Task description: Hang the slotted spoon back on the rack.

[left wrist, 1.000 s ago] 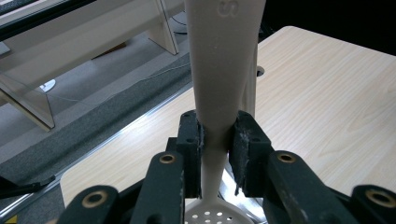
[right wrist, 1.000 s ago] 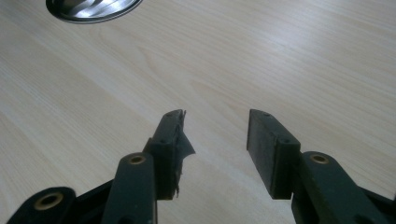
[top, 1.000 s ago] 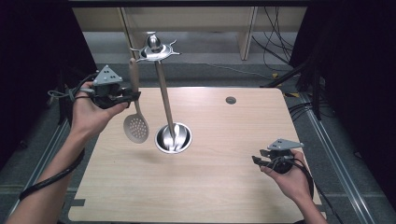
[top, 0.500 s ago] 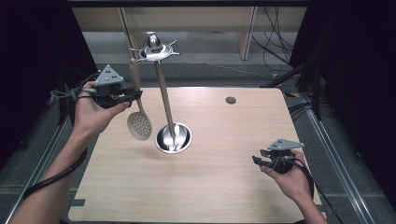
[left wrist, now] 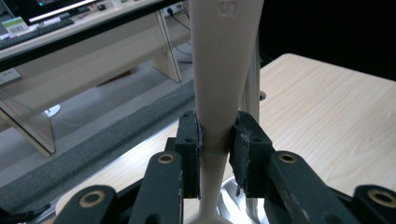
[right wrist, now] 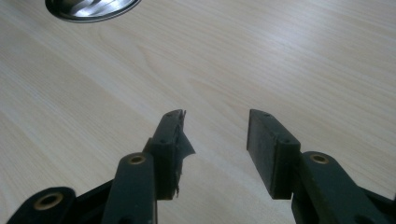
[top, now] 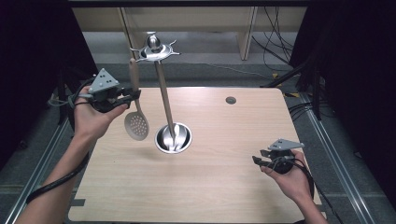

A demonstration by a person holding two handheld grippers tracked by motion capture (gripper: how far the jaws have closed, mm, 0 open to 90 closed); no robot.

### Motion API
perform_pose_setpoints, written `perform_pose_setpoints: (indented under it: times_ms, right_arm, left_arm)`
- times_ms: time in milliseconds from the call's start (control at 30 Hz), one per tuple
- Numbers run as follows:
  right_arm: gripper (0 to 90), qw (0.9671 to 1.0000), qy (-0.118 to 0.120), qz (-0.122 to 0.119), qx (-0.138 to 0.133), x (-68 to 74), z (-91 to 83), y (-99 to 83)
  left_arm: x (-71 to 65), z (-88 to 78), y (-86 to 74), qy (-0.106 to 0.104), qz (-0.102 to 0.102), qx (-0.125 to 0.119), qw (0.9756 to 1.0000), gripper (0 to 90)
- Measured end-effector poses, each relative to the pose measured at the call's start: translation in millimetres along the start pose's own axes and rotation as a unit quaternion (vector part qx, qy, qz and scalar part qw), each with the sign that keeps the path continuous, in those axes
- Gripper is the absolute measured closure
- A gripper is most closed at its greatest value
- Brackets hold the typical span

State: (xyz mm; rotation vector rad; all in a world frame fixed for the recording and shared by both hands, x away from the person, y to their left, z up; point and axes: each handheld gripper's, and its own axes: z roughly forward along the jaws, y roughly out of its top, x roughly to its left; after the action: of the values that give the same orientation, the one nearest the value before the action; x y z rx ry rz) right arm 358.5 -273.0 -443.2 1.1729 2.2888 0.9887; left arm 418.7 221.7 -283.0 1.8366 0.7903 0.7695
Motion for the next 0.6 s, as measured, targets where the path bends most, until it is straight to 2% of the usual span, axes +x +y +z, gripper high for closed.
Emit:
perform_pose_setpoints:
  times_ms: [100,200,233,333,367,500,600]
  right_arm:
    - [56.6,1.0,0.0,0.003,0.001,1.2,0.0,-0.1]
    - [56.6,1.0,0.001,0.0,0.002,1.2,0.0,-0.3]
    - [56.6,1.0,0.001,0.0,0.002,1.2,0.0,-0.3]
    - [56.5,1.0,0.001,0.0,0.001,1.0,0.6,-0.4]
    - [56.5,0.9999,0.003,0.01,0.005,2.1,-0.1,0.1]
    - [56.5,0.9999,0.003,0.011,0.007,2.3,-0.7,0.2]
    - [56.5,1.0,-0.001,-0.001,-0.005,0.2,1.5,-0.7]
  left_arm:
    - [-3.7,-2.4,-7.7,0.008,-0.007,-0.031,0.9995,73.2]
    - [-5.5,-3.5,-14.4,0.013,-0.017,-0.062,0.9979,73.3]
    - [-5.5,-3.5,-14.4,0.013,-0.017,-0.062,0.9979,73.3]
    - [-2.1,-2.2,-18.7,0.003,-0.034,-0.068,0.9971,73.3]
    - [-0.5,-1.7,-18.4,0.002,-0.037,-0.068,0.997,73.3]
    - [2.6,-2.3,-13.7,-0.003,-0.025,-0.062,0.9978,73.5]
    - [3.1,-4.1,-10.3,-0.014,-0.013,-0.057,0.9982,73.6]
